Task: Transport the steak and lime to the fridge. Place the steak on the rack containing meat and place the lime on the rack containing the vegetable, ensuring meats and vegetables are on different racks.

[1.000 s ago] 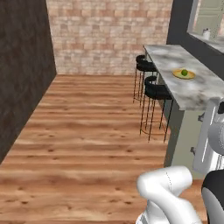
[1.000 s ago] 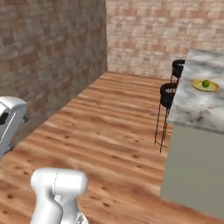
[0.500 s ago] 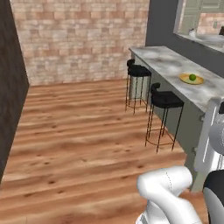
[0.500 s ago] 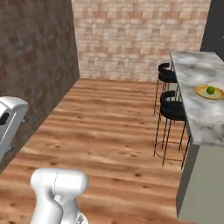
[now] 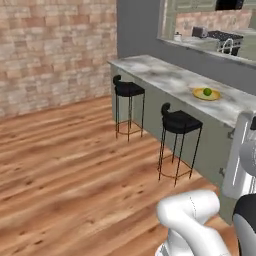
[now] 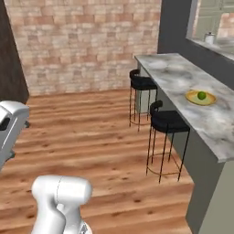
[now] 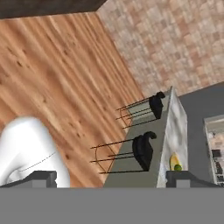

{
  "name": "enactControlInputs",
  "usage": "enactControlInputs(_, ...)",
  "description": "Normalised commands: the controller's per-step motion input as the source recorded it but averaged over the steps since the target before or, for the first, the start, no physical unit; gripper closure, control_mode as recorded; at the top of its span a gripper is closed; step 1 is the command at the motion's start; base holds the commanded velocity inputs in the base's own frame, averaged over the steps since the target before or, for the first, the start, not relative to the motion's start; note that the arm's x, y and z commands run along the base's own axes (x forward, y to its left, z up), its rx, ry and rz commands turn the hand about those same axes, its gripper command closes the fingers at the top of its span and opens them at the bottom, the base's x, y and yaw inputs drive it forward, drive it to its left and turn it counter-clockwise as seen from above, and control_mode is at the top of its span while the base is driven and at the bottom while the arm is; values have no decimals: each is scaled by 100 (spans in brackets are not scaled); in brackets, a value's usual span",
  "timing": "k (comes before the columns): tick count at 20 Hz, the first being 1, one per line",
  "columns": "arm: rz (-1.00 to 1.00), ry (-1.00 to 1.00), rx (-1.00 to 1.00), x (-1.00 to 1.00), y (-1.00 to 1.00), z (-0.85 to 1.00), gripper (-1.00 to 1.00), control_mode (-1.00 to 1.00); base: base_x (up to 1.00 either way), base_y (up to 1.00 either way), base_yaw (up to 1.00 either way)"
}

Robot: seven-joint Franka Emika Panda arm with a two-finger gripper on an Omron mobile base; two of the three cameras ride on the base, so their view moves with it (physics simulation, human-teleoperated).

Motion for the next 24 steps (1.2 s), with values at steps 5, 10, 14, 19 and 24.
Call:
enactControlInputs(5, 0, 0, 0, 0, 0, 0, -100, 100, 77, 55, -77)
enactControlInputs(10, 0, 0, 0, 0, 0, 0, -100, 100, 77, 60, -76)
enactControlInputs(14, 0, 0, 0, 0, 0, 0, -100, 100, 66, 88, -64)
enactControlInputs(19, 0, 0, 0, 0, 0, 0, -100, 100, 59, 99, -59)
enactControlInputs(24, 0, 0, 0, 0, 0, 0, -100, 100, 56, 100, -56)
